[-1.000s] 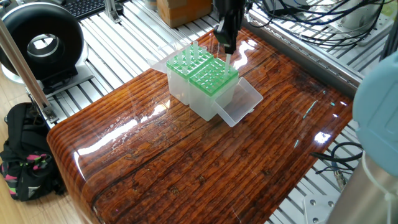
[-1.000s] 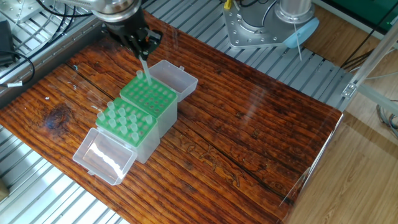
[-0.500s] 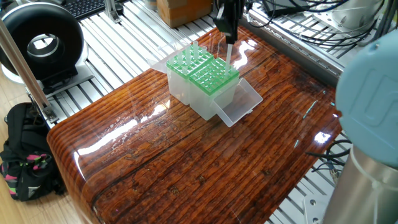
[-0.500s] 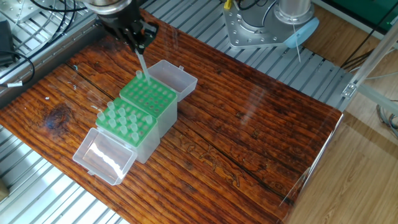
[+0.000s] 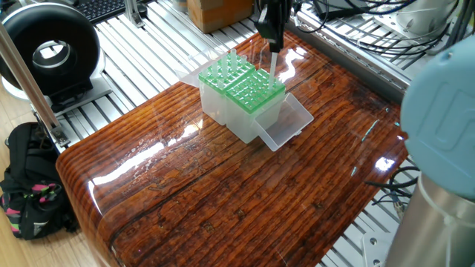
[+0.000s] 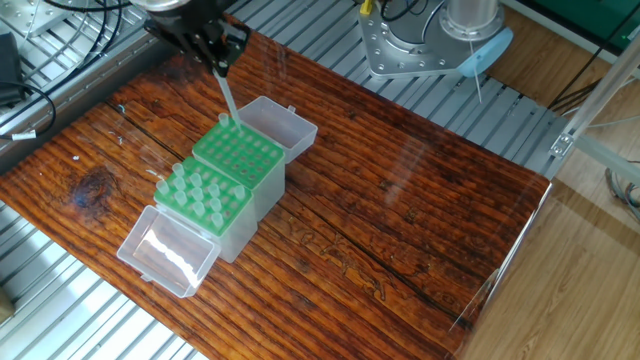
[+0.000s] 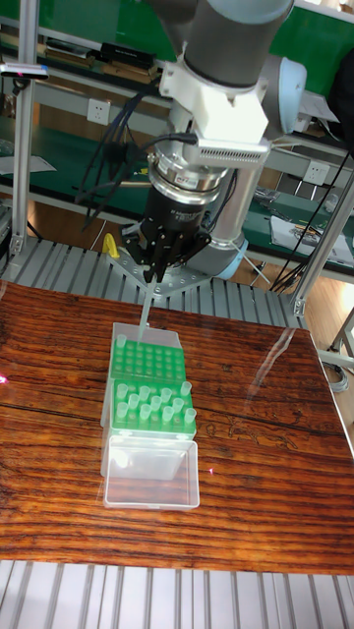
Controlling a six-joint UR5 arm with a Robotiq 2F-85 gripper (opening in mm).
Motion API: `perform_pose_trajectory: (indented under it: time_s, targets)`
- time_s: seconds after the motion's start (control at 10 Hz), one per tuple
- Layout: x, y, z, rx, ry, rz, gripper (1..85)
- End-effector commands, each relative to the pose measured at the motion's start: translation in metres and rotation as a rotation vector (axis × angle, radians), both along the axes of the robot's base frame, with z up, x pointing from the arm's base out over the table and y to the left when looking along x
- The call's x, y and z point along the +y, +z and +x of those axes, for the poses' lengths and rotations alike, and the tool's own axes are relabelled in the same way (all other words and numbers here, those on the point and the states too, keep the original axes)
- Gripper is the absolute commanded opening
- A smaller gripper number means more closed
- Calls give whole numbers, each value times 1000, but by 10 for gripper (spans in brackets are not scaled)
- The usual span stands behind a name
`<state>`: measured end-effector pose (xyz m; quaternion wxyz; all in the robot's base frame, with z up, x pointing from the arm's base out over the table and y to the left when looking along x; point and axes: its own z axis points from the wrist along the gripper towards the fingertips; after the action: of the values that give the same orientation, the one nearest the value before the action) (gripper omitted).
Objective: Transfer all large pipette tips from one holder to another
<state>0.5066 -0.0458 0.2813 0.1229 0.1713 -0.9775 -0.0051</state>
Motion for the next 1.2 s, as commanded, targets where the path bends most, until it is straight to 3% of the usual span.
perform_pose_trajectory:
  time_s: [0.0,0.5,0.7,1.0,1.1]
  targets:
    - [4,17,-2,7,-9,13,170]
    - [30,40,19,-150,-25,38,170]
    - [41,38,26,-163,-22,53,170]
    - [52,33,47,-235,1,81,170]
    - [51,29,50,-232,8,74,170]
